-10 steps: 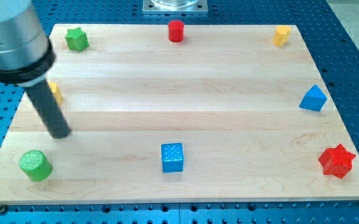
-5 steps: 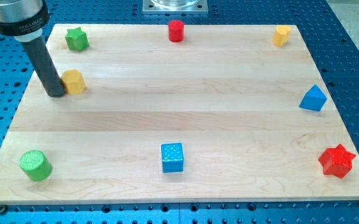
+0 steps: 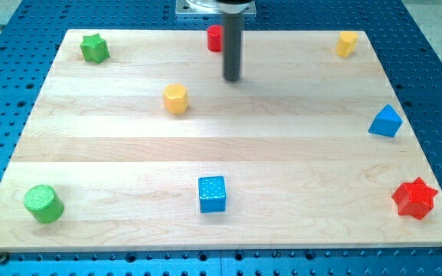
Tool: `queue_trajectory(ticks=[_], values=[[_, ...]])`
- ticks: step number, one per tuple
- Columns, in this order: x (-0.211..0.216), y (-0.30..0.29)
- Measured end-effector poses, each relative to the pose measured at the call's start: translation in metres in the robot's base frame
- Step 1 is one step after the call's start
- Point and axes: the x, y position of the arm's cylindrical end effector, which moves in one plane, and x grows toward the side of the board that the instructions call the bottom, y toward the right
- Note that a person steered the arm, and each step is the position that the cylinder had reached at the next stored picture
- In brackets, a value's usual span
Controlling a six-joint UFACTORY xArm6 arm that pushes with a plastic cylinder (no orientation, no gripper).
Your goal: Slide the hexagon close to the heart
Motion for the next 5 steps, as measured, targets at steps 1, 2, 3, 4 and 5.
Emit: queue_trajectory(ticks=[1, 2, 3, 4, 5], values=[[0.000, -0.016], [0.005, -0.090], [0.016, -0.169], [0.034, -0.204], [0.080, -0.174]])
